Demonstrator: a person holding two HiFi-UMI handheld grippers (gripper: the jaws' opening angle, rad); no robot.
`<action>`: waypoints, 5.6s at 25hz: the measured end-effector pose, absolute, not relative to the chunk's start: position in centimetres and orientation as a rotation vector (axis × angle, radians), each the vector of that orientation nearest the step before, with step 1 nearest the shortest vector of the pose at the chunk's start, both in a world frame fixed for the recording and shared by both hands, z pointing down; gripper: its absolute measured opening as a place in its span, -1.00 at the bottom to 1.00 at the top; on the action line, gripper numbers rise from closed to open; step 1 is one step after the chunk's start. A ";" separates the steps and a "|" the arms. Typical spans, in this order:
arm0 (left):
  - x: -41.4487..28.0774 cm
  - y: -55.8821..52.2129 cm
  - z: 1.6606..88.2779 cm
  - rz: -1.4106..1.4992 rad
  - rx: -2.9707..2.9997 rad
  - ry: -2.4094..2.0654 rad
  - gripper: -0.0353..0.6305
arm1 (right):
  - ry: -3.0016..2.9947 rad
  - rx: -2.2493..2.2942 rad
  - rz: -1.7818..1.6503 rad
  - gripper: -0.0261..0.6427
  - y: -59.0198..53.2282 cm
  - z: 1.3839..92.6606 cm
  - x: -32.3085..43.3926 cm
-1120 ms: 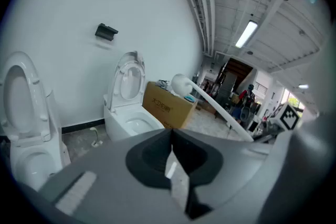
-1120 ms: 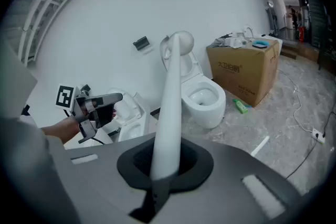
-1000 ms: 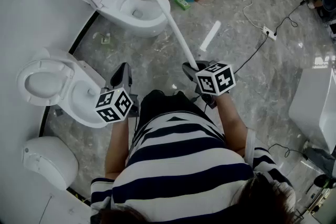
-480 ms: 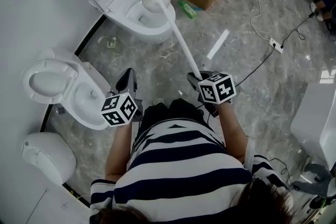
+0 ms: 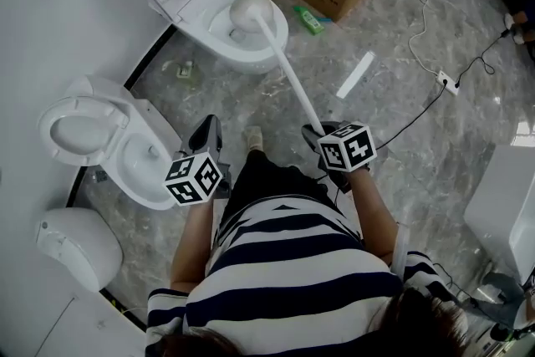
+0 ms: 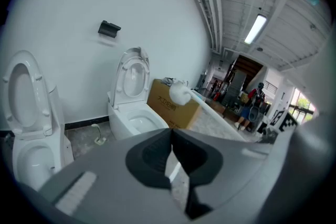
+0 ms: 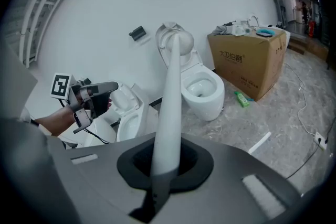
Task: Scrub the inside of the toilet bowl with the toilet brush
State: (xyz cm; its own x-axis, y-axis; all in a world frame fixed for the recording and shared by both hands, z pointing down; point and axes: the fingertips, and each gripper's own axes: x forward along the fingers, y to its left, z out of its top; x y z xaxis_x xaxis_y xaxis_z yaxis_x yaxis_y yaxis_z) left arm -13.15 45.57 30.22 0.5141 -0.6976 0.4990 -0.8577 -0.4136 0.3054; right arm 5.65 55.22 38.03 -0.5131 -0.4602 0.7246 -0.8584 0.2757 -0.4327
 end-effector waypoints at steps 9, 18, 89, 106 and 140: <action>-12.9 38.7 31.1 0.397 2.240 -1.230 -0.89 | -2.039 1.159 1.172 -0.93 48.6 39.4 5.5; -15.5 29.6 33.1 0.428 2.226 -1.191 -0.89 | -1.958 1.092 1.159 -0.93 39.5 41.1 3.0; -9.2 5.9 57.1 0.840 1.975 -1.078 -0.89 | -1.417 0.292 0.879 -0.93 10.1 66.1 9.2; -9.1 5.6 59.6 0.849 1.967 -1.061 -0.89 | -1.407 0.298 0.832 -0.93 7.9 68.4 9.3; -6.1 5.4 59.9 0.863 1.993 -0.963 -0.89 | -1.218 0.401 0.944 -0.93 11.1 66.8 15.8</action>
